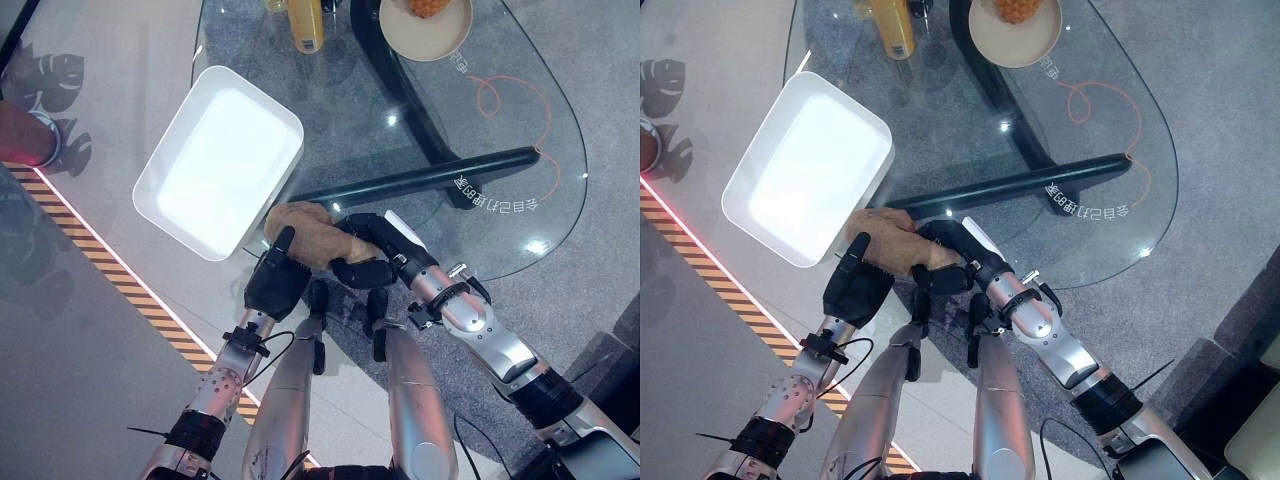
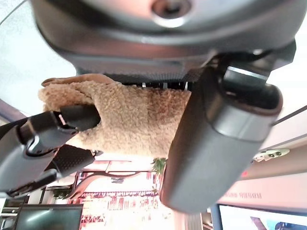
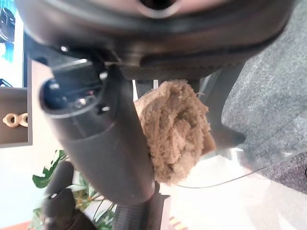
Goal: Wipe the table with a cloth and put it in the basket.
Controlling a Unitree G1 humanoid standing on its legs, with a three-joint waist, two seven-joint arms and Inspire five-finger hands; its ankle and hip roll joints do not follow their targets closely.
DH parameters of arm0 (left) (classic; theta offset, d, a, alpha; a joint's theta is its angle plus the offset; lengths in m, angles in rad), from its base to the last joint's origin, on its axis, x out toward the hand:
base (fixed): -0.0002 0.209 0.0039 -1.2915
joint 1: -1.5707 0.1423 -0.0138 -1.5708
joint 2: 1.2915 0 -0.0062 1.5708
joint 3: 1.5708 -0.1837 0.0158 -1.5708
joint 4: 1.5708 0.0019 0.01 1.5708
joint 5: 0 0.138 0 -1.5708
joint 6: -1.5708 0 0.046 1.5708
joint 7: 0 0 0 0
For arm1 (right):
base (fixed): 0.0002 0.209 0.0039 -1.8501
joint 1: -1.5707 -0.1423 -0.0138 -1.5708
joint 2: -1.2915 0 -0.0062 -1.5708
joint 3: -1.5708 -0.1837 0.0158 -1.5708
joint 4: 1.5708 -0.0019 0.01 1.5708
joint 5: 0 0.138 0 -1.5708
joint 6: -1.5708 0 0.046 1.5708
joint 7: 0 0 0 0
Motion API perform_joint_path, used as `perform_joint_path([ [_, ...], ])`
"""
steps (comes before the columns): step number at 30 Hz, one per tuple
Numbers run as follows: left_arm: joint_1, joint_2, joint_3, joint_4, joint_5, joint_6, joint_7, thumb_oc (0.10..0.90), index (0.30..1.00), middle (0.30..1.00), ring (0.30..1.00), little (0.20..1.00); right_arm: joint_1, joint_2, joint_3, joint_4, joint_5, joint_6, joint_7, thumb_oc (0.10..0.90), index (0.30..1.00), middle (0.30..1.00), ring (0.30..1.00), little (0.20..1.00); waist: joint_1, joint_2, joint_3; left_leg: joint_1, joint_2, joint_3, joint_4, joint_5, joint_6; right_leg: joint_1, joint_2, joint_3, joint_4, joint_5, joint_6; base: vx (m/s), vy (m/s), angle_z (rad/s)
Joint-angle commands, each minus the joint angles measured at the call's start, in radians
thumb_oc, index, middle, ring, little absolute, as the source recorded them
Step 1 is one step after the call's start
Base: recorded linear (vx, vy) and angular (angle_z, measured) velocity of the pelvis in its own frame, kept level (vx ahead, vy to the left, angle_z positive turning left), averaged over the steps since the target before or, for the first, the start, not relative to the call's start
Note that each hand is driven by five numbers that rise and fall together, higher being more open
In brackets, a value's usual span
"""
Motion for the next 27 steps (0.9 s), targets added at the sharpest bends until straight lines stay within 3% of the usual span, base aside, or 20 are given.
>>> perform_joint_path([
  [1, -0.044, -0.050, -0.023, -0.151, -0.016, 0.013, -0.082, 0.100, 0.300, 0.300, 0.300, 0.200, -0.065, 0.032, 0.051, -0.141, -0.011, -0.066, 0.049, 0.100, 0.300, 0.300, 0.300, 0.200, 0.009, -0.011, -0.028, -0.064, -0.004, 0.023, 0.205, -0.127, 0.012, 0.054, 0.029, 0.006, -0.195, 0.107, 0.040, 0.00, 0.000, 0.00],
  [11, -0.042, -0.052, -0.012, -0.143, -0.015, 0.008, -0.072, 0.100, 0.300, 0.300, 0.300, 0.200, -0.061, 0.032, 0.043, -0.139, -0.015, -0.067, 0.051, 0.100, 0.300, 0.300, 0.300, 0.200, 0.009, -0.012, -0.028, -0.063, -0.005, 0.028, 0.201, -0.131, 0.014, 0.047, 0.027, 0.009, -0.197, 0.113, 0.046, 0.00, 0.003, 0.00],
  [17, -0.043, -0.064, -0.012, -0.145, -0.011, 0.004, -0.060, 0.100, 0.300, 0.300, 0.300, 0.200, -0.058, 0.042, 0.032, -0.129, -0.025, -0.065, -0.017, 0.100, 0.300, 0.300, 0.300, 0.200, 0.011, -0.012, -0.028, -0.059, -0.006, 0.029, 0.197, -0.130, 0.016, 0.048, 0.026, 0.010, -0.200, 0.115, 0.048, 0.00, 0.000, 0.00],
  [18, -0.042, -0.066, -0.011, -0.145, -0.010, 0.004, -0.059, 0.100, 0.300, 0.300, 0.300, 0.200, -0.056, 0.043, 0.028, -0.126, -0.025, -0.066, -0.028, 0.380, 0.540, 0.540, 0.540, 0.480, 0.011, -0.013, -0.028, -0.059, -0.006, 0.029, 0.197, -0.131, 0.016, 0.049, 0.027, 0.010, -0.200, 0.115, 0.048, 0.00, 0.000, 0.00],
  [19, -0.041, -0.068, -0.011, -0.142, -0.009, 0.004, -0.061, 0.100, 0.300, 0.300, 0.300, 0.200, -0.053, 0.046, 0.022, -0.123, -0.029, -0.068, -0.043, 0.800, 0.900, 0.900, 0.900, 0.900, 0.010, -0.013, -0.028, -0.057, -0.005, 0.029, 0.196, -0.132, 0.016, 0.050, 0.027, 0.010, -0.201, 0.114, 0.049, 0.00, 0.000, 0.00],
  [27, -0.021, -0.077, -0.002, -0.155, -0.006, -0.003, -0.061, 0.100, 0.300, 0.300, 0.300, 0.200, -0.017, 0.045, -0.033, -0.149, -0.066, -0.084, -0.120, 0.800, 0.900, 0.900, 0.900, 0.900, 0.004, -0.015, -0.028, -0.048, -0.003, 0.034, 0.186, -0.132, 0.017, 0.057, 0.031, 0.013, -0.208, 0.115, 0.050, 0.00, 0.000, 0.00],
])
